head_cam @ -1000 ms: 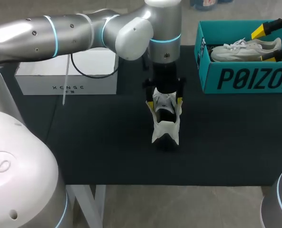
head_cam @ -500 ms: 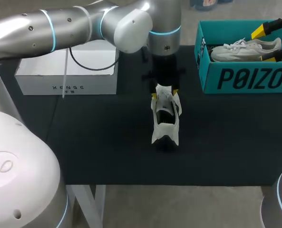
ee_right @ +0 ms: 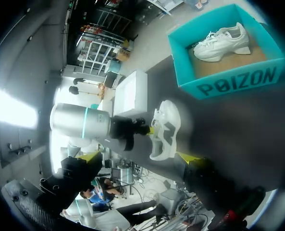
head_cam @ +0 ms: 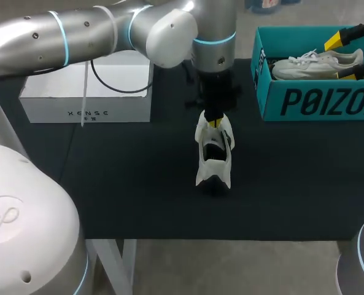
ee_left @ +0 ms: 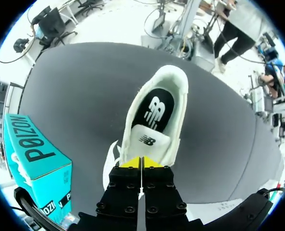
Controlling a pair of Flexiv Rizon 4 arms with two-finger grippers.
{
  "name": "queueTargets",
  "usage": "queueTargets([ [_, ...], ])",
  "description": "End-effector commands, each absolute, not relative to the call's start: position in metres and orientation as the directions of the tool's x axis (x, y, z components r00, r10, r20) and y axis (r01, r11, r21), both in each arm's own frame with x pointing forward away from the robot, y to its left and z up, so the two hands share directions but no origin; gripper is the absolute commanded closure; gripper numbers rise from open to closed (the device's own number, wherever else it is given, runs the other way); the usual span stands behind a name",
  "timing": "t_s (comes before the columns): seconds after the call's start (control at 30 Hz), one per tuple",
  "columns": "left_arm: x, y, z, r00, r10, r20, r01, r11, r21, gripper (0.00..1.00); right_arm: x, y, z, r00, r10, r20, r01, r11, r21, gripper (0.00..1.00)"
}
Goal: Take the shoe out of the shoebox, open the shoe tongue, remove and reinsert the insole, then place the shoe into the shoebox
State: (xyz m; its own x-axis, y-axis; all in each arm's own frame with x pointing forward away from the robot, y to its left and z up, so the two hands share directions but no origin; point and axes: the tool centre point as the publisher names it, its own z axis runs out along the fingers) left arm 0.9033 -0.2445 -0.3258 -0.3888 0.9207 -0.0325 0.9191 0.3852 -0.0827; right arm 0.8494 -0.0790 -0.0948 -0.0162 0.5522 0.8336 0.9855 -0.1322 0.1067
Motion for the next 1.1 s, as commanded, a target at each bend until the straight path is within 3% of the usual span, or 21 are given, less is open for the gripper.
queueTargets([
  [0.03, 0.891, -0.245, -0.313, -0.579, 0.815, -0.036, 0.816, 0.578, -0.017, 1.0, 0.85, -0.079, -0.095, -0.014, 0.555, 0.832, 0.986, -0.132, 0.105, 0.0],
  [0.1, 0.889, -0.242, -0.31, -0.662, 0.748, -0.051, 0.748, 0.663, 0.013, 1.0, 0.85, -0.079, -0.095, -0.014, 0.555, 0.832, 0.986, -0.132, 0.105, 0.0],
  [0.33, 0.889, -0.242, -0.31, -0.662, 0.748, -0.051, 0.748, 0.663, 0.013, 1.0, 0.85, -0.079, -0.095, -0.014, 0.555, 0.832, 0.986, -0.132, 0.105, 0.0],
  [0.37, 0.889, -0.242, -0.31, -0.662, 0.748, -0.051, 0.748, 0.663, 0.013, 0.93, 0.85, -0.079, -0.095, -0.014, 0.555, 0.832, 0.986, -0.132, 0.105, 0.0],
  [0.4, 0.889, -0.242, -0.31, -0.662, 0.748, -0.051, 0.748, 0.663, 0.013, 1.0, 0.85, -0.079, -0.095, -0.014, 0.555, 0.832, 0.986, -0.132, 0.105, 0.0],
  [0.53, 0.889, -0.242, -0.31, -0.662, 0.748, -0.051, 0.748, 0.663, 0.013, 1.0, 0.85, -0.079, -0.095, -0.014, 0.555, 0.832, 0.986, -0.132, 0.105, 0.0],
  [0.73, 0.858, -0.223, -0.316, -0.867, 0.487, -0.105, 0.487, 0.873, 0.019, 1.0, 0.85, -0.079, -0.095, -0.014, 0.555, 0.832, 0.986, -0.132, 0.105, 0.0],
  [1.1, 0.834, -0.208, -0.316, -0.956, 0.169, -0.24, 0.162, 0.986, 0.046, 1.0, 0.85, -0.079, -0.095, -0.014, 0.555, 0.832, 0.986, -0.132, 0.105, 0.0],
])
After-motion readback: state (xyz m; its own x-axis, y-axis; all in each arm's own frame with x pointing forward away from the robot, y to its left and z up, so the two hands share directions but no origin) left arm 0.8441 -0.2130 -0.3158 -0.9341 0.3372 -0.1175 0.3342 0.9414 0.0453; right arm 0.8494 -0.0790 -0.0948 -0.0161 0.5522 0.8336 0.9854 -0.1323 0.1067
